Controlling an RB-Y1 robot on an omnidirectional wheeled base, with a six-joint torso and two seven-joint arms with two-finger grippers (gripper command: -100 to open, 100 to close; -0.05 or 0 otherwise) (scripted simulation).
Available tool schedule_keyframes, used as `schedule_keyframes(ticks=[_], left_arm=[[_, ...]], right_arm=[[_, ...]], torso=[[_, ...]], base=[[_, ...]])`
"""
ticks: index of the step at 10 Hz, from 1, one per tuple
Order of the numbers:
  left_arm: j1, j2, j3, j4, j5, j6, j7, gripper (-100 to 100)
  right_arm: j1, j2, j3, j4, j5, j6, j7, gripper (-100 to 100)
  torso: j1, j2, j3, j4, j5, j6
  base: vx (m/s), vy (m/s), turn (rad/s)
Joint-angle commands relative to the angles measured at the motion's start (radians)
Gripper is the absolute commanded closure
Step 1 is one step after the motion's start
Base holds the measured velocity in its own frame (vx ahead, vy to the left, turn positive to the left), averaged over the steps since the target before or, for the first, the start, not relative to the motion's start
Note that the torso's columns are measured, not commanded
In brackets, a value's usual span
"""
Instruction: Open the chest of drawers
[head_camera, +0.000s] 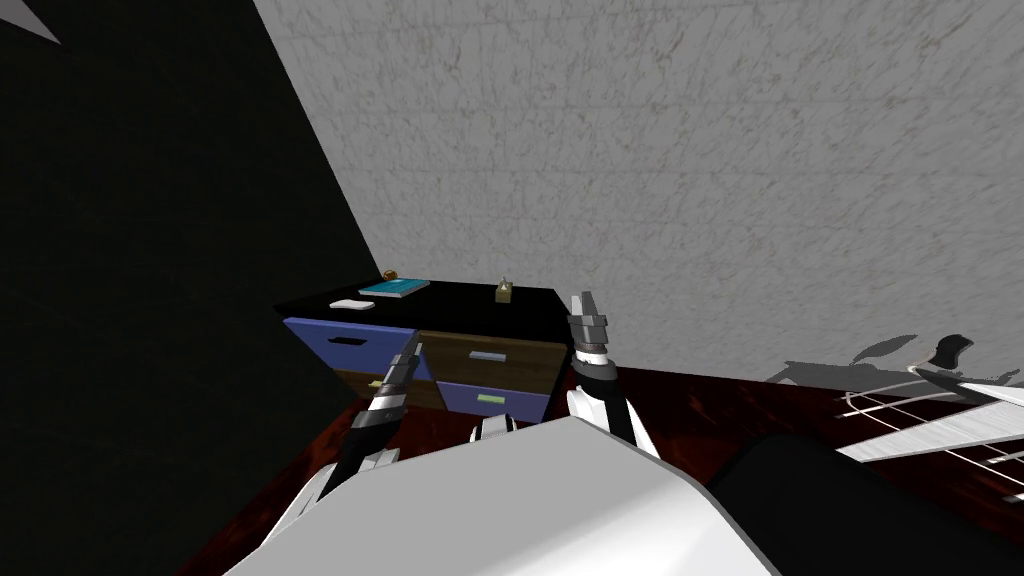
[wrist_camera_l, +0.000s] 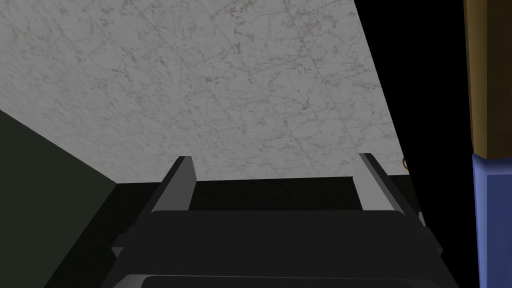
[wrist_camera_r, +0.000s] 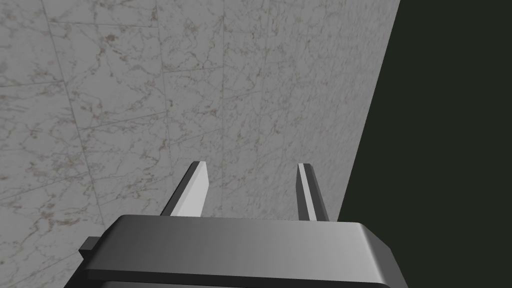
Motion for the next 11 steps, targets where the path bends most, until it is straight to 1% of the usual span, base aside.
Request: schedule_keyframes(ticks=[1,5,10,11], left_arm=[[-0.013,-0.011,-0.018,0.062,-0.014,0.016,-0.009,-100],[-0.032,-0.009,-0.033,0.128,-0.027,0.037,-0.016,-100],[-0.060,0.009,-0.057,0.228,-0.047,0.068,-0.027,-100],[-0.060,0.009,-0.057,0.228,-0.047,0.068,-0.027,-100]], right_arm=[[0.000,0.000,0.000,0.000,0.000,0.000,0.000,0],[0.000,0.000,0.000,0.000,0.000,0.000,0.000,0],[0.000,0.000,0.000,0.000,0.000,0.000,0.000,0],[0.000,0.000,0.000,0.000,0.000,0.000,0.000,0]], torso=[[0.000,0.000,0.000,0.000,0.000,0.000],[0.000,0.000,0.000,0.000,0.000,0.000],[-0.002,0.000,0.000,0.000,0.000,0.000],[-0.001,0.000,0.000,0.000,0.000,0.000]], base=[[-0.003,-0.053,-0.057],[-0.004,-0.043,-0.043],[-0.004,-0.046,-0.048],[-0.003,-0.031,-0.015]])
